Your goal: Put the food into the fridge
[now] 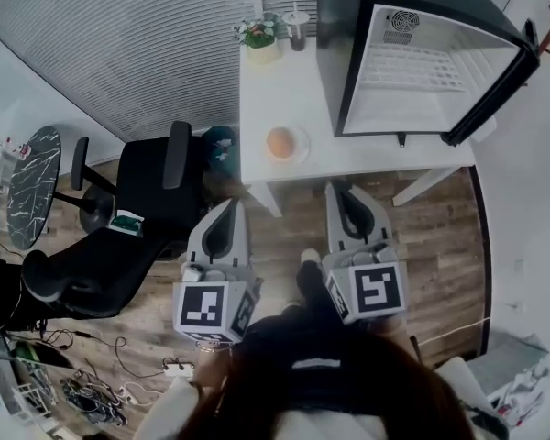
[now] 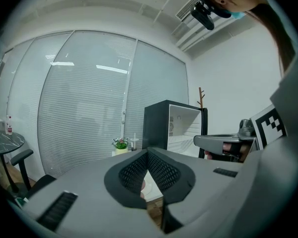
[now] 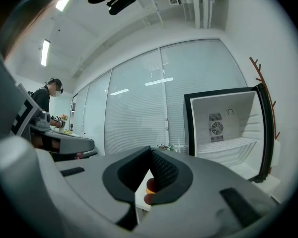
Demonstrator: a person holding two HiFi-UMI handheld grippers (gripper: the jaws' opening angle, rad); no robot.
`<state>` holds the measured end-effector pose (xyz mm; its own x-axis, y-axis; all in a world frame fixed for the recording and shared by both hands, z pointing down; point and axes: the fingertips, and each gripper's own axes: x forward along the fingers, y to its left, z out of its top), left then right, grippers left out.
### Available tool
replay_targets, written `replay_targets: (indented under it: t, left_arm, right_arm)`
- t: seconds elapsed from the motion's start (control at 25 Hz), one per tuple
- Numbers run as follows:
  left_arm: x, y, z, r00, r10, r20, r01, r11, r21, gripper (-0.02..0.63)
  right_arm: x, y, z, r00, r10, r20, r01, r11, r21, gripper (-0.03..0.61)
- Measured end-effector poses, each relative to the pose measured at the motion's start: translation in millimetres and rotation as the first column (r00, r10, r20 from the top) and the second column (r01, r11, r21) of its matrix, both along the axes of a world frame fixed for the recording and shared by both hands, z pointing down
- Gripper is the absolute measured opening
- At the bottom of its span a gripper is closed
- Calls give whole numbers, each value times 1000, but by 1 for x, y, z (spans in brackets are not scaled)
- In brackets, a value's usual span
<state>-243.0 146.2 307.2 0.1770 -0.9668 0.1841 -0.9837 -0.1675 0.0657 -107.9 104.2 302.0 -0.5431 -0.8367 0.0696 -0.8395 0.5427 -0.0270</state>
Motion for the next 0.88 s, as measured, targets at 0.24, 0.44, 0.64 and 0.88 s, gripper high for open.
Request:
replay_targets:
  t: [0.24,0.44,0.64,0.88]
  left_arm:
    - [10,-32,5,1000,3,11,-2,1000,-26,0]
    - [16,-57,14,1000,-9,20,10,999,-51,-2]
    - [17,-71,22,998,-54,16,56,994,-91,-2]
    - [15,-76,31,995,-94,13,95,986,-134,0]
  right_arm:
    - [7,-34,6,1000,-25,-3,25,1000,-18,-5]
    - [16,-58,15,999,-47,-7,47,998,-40,-5]
    - [21,-75,24,997,-79,-11,78,994,-71,-5]
    - [21,-90,36,994,-105,-5,104,989,-107,-5]
